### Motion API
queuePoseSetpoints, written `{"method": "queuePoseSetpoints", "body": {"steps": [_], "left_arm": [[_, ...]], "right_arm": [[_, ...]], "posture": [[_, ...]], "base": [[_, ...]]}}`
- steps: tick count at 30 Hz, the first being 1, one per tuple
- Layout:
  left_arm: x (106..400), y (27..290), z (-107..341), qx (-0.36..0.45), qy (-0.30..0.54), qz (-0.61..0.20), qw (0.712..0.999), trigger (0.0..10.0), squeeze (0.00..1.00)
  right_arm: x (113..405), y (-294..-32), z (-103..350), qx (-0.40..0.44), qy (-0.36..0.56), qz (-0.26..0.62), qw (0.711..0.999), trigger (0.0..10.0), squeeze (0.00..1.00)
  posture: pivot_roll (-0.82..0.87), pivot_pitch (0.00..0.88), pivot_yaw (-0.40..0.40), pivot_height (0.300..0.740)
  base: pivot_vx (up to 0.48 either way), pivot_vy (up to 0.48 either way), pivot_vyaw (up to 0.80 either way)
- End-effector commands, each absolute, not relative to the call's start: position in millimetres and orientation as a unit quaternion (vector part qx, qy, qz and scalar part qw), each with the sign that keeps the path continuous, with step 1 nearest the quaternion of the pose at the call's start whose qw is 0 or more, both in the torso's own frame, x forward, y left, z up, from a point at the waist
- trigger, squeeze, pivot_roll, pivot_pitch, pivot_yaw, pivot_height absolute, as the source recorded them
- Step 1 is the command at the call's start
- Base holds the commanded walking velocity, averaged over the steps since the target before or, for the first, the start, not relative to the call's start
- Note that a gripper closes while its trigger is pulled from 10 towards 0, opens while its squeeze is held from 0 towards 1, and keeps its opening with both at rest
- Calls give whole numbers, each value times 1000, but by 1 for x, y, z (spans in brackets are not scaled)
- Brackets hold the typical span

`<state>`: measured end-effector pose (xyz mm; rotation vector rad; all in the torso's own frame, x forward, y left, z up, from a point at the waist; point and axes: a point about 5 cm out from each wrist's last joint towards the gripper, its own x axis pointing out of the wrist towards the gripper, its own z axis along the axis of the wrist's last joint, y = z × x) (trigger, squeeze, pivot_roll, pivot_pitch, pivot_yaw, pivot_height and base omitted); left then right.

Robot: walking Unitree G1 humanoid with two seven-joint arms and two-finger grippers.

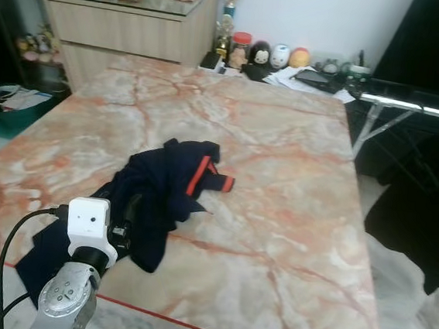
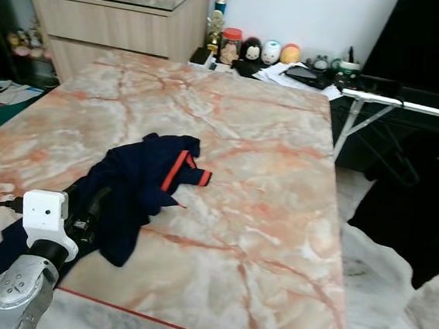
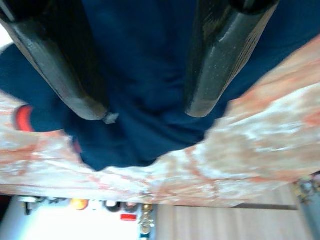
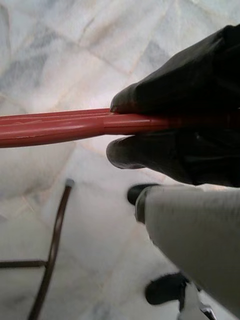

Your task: Hang hanger

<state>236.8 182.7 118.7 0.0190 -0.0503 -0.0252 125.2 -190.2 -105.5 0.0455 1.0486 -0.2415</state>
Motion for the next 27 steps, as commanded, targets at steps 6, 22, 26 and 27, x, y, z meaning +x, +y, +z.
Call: {"method": "queuePoseSetpoints", "body": {"steps": [6,22,26,27], "left_arm": [[240,175,122,1,-38,-29,999,10000,0],[243,168,121,-2,-40,-50,998,10000,0],[245,165,119,2,-37,-60,998,10000,0],[246,164,118,2,-36,-61,997,10000,0]], "right_arm": [[125,-197,-105,19,498,-124,858,10000,0],[123,-197,-105,21,499,-129,857,10000,0],[123,-196,-105,24,498,-131,857,10000,0],[123,-195,-105,25,498,-133,857,10000,0]], "posture": [[128,0,-62,740],[114,0,-61,740],[102,0,-57,740],[96,0,-51,740]], "base": [[0,-480,0],[0,-480,0],[0,-480,0],[0,-480,0]]}}
